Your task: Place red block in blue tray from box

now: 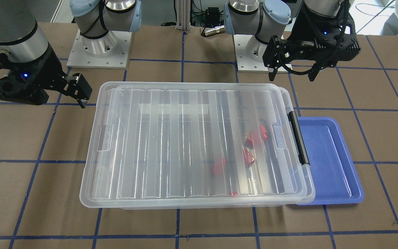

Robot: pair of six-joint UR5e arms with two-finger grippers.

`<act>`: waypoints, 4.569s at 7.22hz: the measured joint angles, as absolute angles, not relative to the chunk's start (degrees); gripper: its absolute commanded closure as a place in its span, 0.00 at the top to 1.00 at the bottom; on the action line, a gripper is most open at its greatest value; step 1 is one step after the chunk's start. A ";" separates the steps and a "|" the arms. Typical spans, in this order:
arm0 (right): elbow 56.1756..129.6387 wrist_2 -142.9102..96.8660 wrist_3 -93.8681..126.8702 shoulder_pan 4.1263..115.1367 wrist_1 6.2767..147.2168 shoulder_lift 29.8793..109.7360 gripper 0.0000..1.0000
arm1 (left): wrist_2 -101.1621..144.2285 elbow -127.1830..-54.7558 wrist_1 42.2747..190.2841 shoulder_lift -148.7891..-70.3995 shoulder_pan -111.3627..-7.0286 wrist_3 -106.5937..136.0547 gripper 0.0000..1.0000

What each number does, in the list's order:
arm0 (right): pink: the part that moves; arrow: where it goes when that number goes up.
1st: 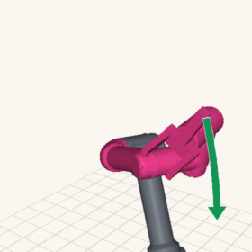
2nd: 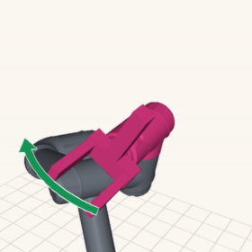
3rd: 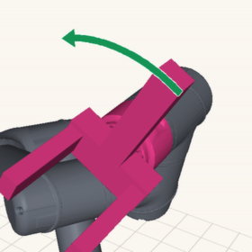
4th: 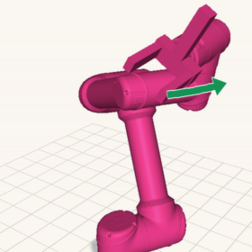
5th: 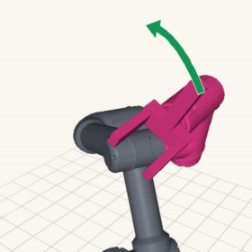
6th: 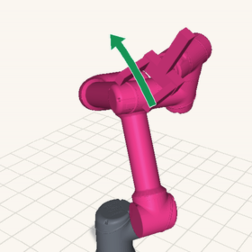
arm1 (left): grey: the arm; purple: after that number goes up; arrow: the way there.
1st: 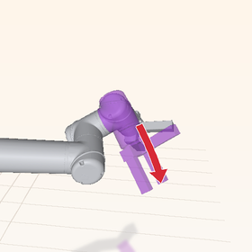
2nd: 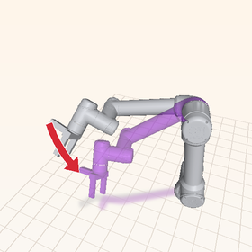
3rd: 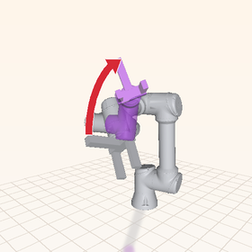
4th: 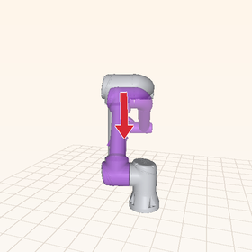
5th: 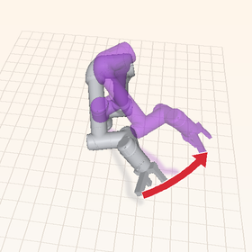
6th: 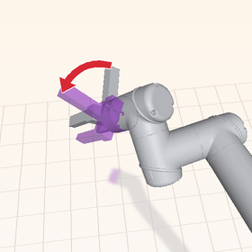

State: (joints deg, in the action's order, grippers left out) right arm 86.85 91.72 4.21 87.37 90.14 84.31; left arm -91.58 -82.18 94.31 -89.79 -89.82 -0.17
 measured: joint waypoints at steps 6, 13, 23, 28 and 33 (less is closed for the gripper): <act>87.98 91.41 3.78 87.42 94.29 75.39 1.00 | -91.60 -82.43 94.37 -89.75 -90.00 -0.18 1.00; 87.36 91.72 0.88 87.03 94.65 72.02 1.00 | -91.42 -82.10 94.31 -89.77 -90.06 -0.05 1.00; 87.34 94.18 -7.65 79.52 97.23 72.03 1.00 | -91.45 -82.38 94.31 -89.65 -90.03 -0.03 1.00; 87.39 97.43 -14.27 75.95 99.52 71.99 1.00 | -91.55 -83.04 93.33 -92.57 -90.77 1.39 1.00; 87.35 98.67 -20.01 72.34 100.23 72.00 1.00 | -89.34 -94.45 77.74 -96.29 -90.49 8.53 1.00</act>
State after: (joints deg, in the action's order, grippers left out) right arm 87.35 98.67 -20.01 72.34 100.23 72.00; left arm -89.34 -94.45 77.74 -96.29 -90.49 8.53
